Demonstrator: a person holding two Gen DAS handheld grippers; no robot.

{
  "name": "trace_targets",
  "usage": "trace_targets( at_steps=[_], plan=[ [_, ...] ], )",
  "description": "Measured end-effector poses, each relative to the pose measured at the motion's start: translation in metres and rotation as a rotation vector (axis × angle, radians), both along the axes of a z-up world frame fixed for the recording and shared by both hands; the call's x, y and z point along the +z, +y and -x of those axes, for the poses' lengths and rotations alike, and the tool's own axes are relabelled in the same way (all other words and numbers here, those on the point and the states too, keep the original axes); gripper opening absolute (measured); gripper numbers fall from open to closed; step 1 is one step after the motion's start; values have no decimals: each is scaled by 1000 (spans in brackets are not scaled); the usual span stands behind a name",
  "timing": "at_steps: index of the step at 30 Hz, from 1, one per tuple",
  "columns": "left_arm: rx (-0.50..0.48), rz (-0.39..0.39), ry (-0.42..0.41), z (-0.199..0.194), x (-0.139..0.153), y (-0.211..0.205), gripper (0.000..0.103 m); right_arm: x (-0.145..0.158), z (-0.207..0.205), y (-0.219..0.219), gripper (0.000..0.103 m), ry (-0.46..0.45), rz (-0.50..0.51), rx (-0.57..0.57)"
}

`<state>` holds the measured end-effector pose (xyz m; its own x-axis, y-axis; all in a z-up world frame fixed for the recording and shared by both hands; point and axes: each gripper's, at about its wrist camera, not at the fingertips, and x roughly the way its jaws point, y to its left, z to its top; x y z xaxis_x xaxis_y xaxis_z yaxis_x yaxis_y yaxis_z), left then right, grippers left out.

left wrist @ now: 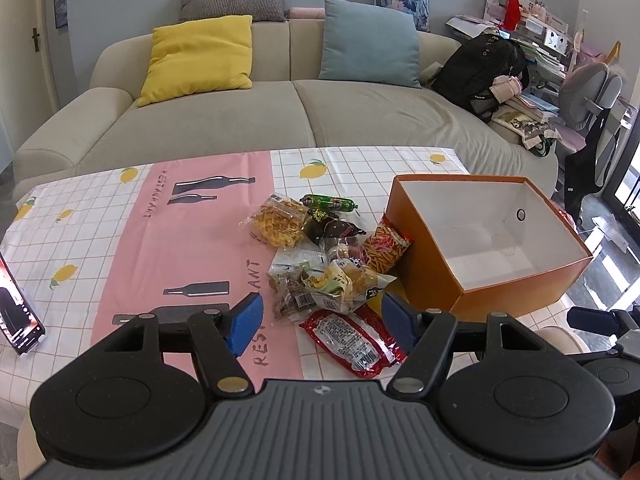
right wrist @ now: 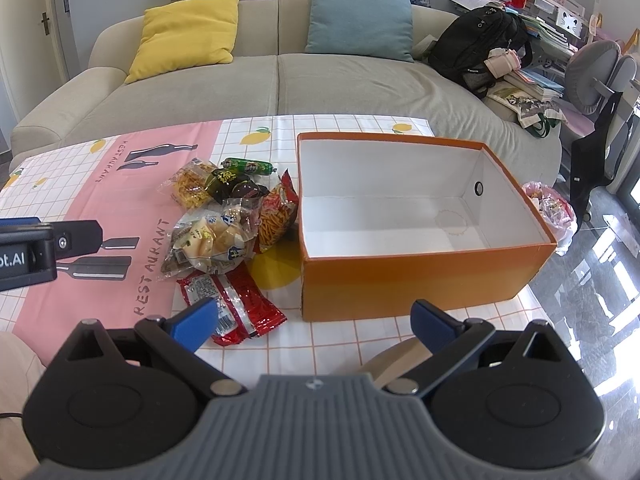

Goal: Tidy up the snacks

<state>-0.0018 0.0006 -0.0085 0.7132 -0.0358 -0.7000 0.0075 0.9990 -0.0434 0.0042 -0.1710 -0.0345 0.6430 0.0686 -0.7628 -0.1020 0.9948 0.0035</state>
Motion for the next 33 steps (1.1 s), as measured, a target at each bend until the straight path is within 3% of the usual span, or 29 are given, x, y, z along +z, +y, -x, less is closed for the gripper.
trace_targets(
  at_steps=[33],
  plan=[
    [0, 1, 2, 0, 0, 0, 80, -2, -1, 1, 100, 3, 0, -1]
  ],
)
